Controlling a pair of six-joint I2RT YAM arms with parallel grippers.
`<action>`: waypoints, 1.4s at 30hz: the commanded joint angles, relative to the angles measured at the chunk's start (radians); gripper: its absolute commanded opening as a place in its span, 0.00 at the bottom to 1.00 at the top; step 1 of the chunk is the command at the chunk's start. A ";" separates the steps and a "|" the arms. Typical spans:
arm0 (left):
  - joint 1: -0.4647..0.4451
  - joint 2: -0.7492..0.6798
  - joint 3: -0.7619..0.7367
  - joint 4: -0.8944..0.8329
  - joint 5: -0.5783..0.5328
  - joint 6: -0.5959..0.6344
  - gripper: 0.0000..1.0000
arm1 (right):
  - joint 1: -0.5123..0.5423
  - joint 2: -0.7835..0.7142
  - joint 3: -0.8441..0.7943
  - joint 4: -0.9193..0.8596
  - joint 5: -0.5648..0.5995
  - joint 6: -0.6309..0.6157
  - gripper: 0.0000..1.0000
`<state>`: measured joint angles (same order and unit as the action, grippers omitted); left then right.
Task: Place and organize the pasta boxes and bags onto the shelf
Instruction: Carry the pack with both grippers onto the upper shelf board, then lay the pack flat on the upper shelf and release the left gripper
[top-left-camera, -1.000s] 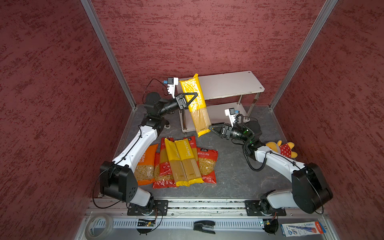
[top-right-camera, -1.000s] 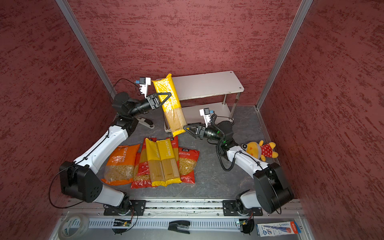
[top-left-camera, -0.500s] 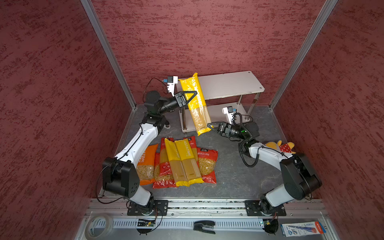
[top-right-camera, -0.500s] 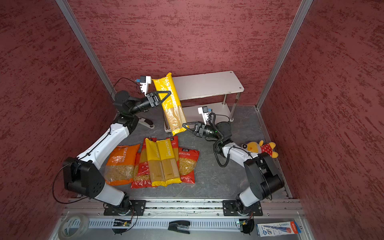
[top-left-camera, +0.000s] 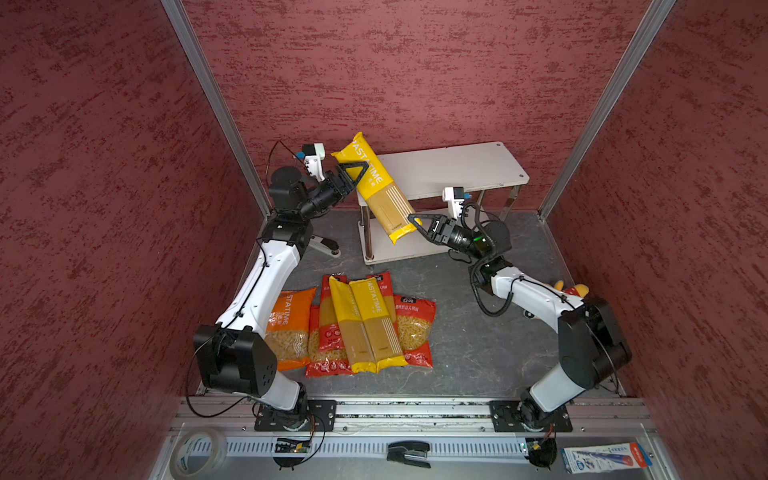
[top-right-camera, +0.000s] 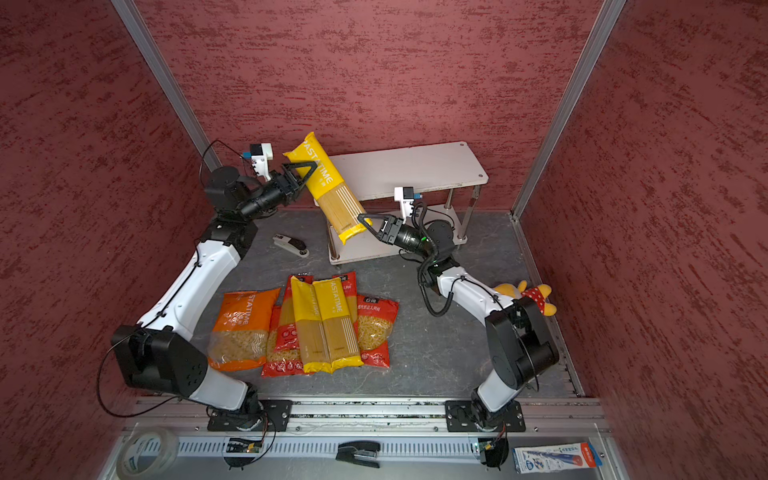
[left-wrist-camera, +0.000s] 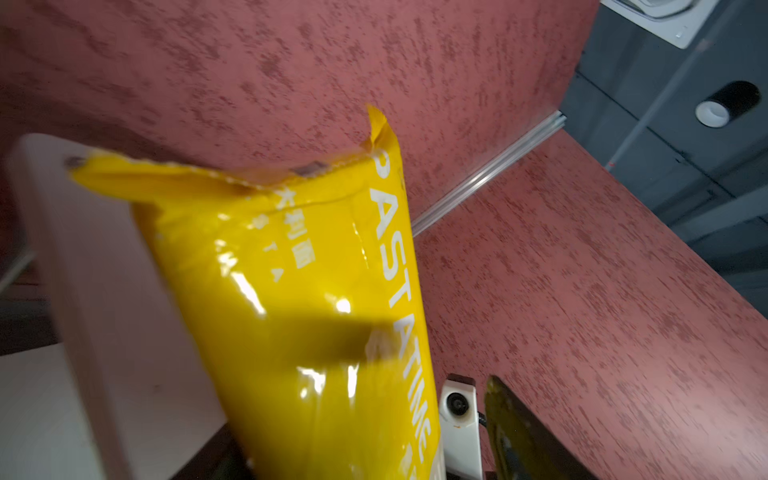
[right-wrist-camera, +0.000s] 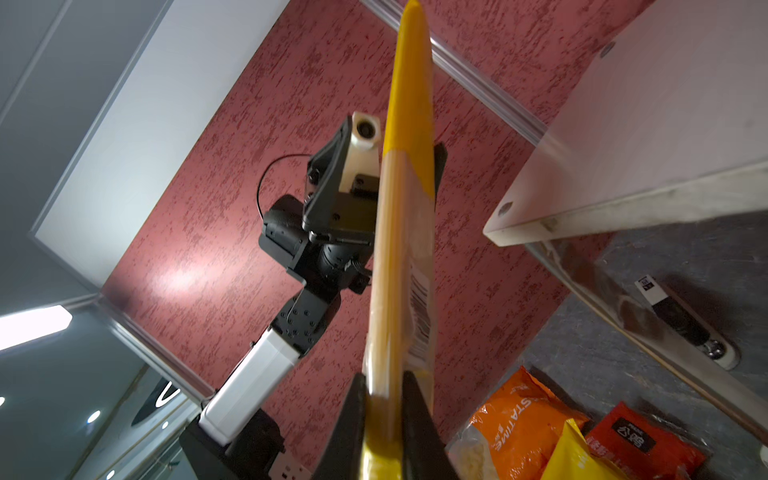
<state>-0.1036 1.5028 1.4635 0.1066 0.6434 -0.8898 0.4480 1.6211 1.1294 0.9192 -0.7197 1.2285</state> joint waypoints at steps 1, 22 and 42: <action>0.036 -0.053 -0.030 -0.074 -0.069 0.019 0.81 | 0.000 -0.003 0.099 -0.013 0.175 0.051 0.00; -0.001 -0.126 -0.149 -0.122 -0.128 0.060 0.83 | 0.145 -0.019 0.157 -0.247 0.784 0.150 0.03; -0.039 -0.287 -0.405 -0.133 -0.208 0.123 0.82 | 0.054 0.042 0.265 -0.559 0.291 -0.038 0.42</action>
<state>-0.1356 1.2392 1.0737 -0.0597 0.4541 -0.7704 0.5129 1.6569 1.3575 0.3763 -0.3347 1.2259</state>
